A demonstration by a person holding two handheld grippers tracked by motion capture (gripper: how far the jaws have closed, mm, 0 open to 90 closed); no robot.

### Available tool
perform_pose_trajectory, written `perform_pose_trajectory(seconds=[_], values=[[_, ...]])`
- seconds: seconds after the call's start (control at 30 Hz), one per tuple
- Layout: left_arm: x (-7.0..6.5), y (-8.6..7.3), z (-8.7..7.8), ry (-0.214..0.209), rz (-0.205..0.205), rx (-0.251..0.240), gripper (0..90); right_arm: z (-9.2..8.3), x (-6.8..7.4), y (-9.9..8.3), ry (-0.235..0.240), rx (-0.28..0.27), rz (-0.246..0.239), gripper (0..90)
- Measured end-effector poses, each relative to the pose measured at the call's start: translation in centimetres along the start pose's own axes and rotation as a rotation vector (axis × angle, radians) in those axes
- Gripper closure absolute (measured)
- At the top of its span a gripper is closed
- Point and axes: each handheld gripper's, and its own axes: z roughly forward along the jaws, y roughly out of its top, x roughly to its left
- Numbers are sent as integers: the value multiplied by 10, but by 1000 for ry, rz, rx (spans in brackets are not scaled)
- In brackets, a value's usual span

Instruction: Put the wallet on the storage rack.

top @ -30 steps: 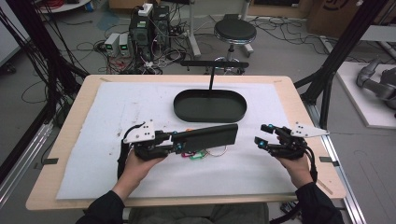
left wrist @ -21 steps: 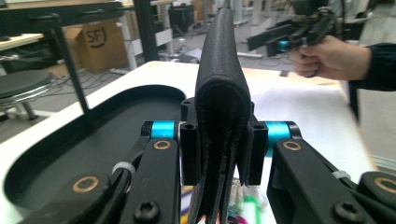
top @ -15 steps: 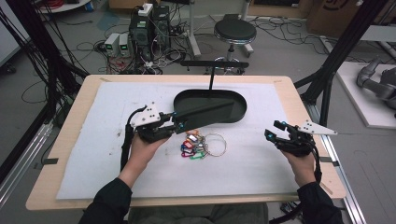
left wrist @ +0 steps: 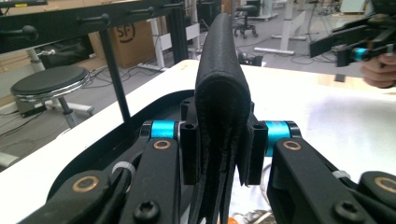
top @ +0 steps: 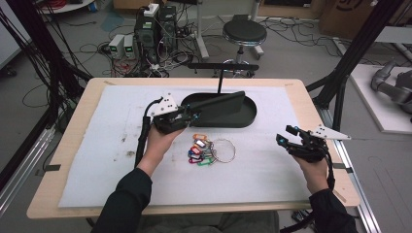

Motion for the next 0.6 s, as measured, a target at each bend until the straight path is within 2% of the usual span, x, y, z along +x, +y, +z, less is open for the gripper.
perform_pose_trajectory(seconds=[0.13,0.23,0.6], values=[[7,-3,10,10,-6,15,740,1,-1,0,-1,5,-2,367],[10,-7,16,23,1,3,740,1,-1,0,-1,3,-1,367],[26,-28,34,64,-52,-2,740,2,-1,-1,-1,7,0,367]])
